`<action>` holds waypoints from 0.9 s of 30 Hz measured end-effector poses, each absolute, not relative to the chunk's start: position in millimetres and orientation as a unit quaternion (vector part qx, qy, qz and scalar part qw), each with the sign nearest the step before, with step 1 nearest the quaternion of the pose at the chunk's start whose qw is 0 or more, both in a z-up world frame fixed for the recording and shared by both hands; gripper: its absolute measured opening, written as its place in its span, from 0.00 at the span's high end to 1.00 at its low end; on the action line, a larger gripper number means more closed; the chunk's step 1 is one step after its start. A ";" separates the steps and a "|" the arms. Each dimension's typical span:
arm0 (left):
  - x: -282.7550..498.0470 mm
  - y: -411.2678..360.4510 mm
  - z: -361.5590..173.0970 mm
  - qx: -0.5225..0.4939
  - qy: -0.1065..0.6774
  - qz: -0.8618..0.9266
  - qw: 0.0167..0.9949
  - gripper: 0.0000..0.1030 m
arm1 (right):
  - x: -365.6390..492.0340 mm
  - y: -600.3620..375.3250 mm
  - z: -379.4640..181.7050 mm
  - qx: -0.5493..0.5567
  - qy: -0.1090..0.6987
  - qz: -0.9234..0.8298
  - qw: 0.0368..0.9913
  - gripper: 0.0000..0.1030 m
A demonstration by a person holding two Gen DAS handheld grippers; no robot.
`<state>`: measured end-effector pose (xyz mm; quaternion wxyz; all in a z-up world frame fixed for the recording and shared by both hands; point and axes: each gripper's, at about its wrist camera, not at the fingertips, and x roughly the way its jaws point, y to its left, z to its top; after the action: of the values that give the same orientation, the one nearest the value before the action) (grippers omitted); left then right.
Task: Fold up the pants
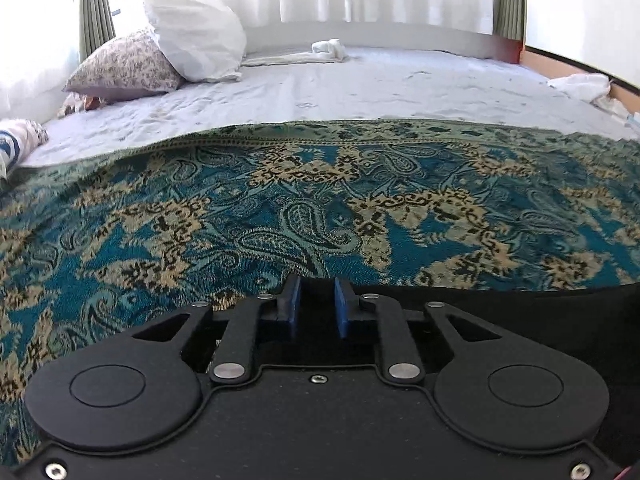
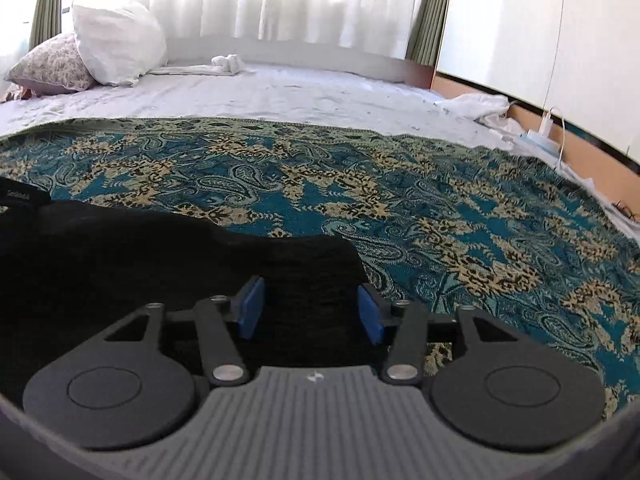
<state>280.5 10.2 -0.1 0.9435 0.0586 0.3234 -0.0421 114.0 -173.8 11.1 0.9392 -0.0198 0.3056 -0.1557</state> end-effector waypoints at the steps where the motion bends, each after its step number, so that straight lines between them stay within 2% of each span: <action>1: 281.0 8.8 -0.4 0.064 0.322 -0.040 0.944 0.81 | 113.1 -172.2 10.2 -0.023 0.303 -0.158 0.940 0.38; 5: 282.5 8.6 -0.6 0.065 0.324 -0.037 0.943 0.78 | 114.9 -174.1 9.7 -0.019 0.299 -0.156 0.941 0.38; 6: 282.6 9.3 0.3 0.063 0.325 -0.034 0.943 0.73 | 114.7 -174.9 9.4 -0.016 0.299 -0.156 0.941 0.35; 7: 282.3 9.7 1.4 0.062 0.327 -0.025 0.943 0.65 | 114.5 -175.7 8.9 -0.014 0.299 -0.156 0.941 0.33; 8: 281.4 10.5 2.6 0.059 0.331 -0.017 0.942 0.62 | 114.5 -176.7 8.7 -0.010 0.299 -0.155 0.941 0.32; 13: 266.1 18.5 18.5 0.030 0.344 -0.019 0.938 0.58 | 107.9 -184.0 15.0 0.017 0.295 -0.136 0.946 0.29; 16: 243.6 17.6 31.8 0.044 0.329 -0.020 0.943 0.46 | 91.4 -186.6 21.3 0.037 0.289 -0.123 0.949 0.28; 19: 217.9 17.1 41.6 0.048 0.325 -0.027 0.944 0.37 | 70.8 -182.3 27.3 0.031 0.275 -0.115 0.954 0.28; 27: 124.8 19.2 40.9 0.005 0.316 -0.051 0.948 0.24 | 15.4 -162.6 40.4 0.028 0.241 -0.088 0.966 0.23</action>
<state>124.8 19.2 40.9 0.9476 0.0051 0.3155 -0.0505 15.4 -162.6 40.4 0.9661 0.0279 0.2410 -0.0883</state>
